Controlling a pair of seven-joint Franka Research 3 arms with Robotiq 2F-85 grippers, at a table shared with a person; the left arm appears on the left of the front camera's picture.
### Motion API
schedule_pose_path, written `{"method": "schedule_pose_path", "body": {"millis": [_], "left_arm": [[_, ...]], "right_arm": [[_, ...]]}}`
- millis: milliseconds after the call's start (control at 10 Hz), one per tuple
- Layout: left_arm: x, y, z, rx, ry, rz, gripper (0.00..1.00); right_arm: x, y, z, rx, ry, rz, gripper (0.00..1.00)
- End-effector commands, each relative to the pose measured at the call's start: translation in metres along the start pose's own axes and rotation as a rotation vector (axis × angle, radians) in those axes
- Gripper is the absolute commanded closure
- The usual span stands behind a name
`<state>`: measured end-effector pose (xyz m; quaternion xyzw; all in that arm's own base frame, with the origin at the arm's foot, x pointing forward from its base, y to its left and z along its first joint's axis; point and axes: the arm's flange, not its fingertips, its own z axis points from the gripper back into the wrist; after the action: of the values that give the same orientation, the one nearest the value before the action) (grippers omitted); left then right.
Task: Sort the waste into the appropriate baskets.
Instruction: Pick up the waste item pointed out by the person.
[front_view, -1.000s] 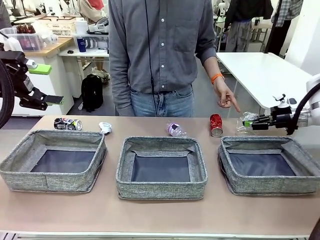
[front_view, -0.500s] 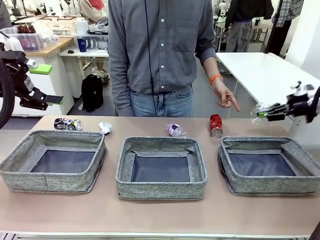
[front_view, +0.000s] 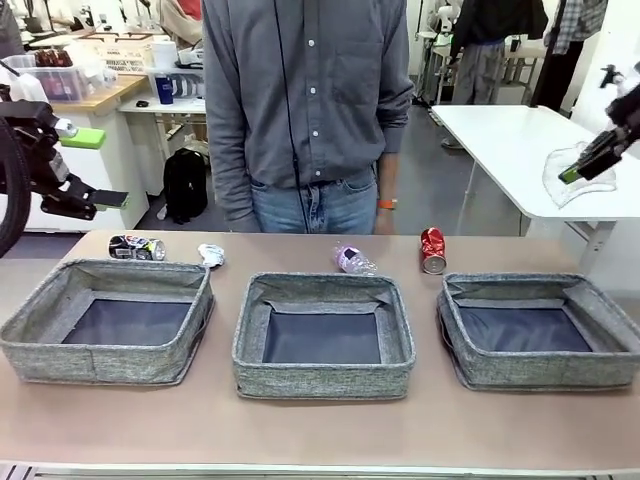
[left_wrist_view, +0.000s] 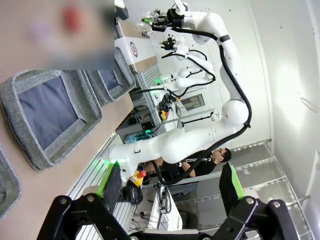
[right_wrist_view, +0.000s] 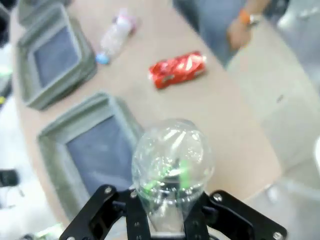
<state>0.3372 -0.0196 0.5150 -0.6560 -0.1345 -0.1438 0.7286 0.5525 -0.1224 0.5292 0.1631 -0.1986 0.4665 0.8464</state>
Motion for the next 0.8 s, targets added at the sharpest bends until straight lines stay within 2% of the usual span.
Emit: {"method": "schedule_pose_path", "body": {"millis": [0, 100, 200, 300, 400, 700], "left_arm": [[0.001, -0.002, -0.002, -0.017, -0.008, -0.02, 0.0], [0.001, -0.002, -0.002, -0.017, -0.008, -0.02, 0.0], [0.001, -0.002, -0.002, -0.017, -0.008, -0.02, 0.0], [0.001, -0.002, -0.002, -0.017, -0.008, -0.02, 0.0], [0.001, -0.002, -0.002, -0.017, -0.008, -0.02, 0.0], [0.001, -0.002, -0.002, -0.017, -0.008, -0.02, 0.0]], "right_arm": [[0.043, 0.03, 0.001, 0.138, 0.314, -0.069, 0.99], [0.063, 0.043, 0.004, 0.121, 0.397, -0.067, 0.99], [0.075, 0.056, 0.004, 0.102, 0.421, -0.033, 0.99], [0.08, 0.064, -0.002, 0.05, 0.309, 0.097, 0.99], [0.061, 0.058, -0.001, 0.067, 0.382, -0.084, 0.99], [0.061, 0.058, -0.001, 0.067, 0.382, -0.084, 0.99]]}}
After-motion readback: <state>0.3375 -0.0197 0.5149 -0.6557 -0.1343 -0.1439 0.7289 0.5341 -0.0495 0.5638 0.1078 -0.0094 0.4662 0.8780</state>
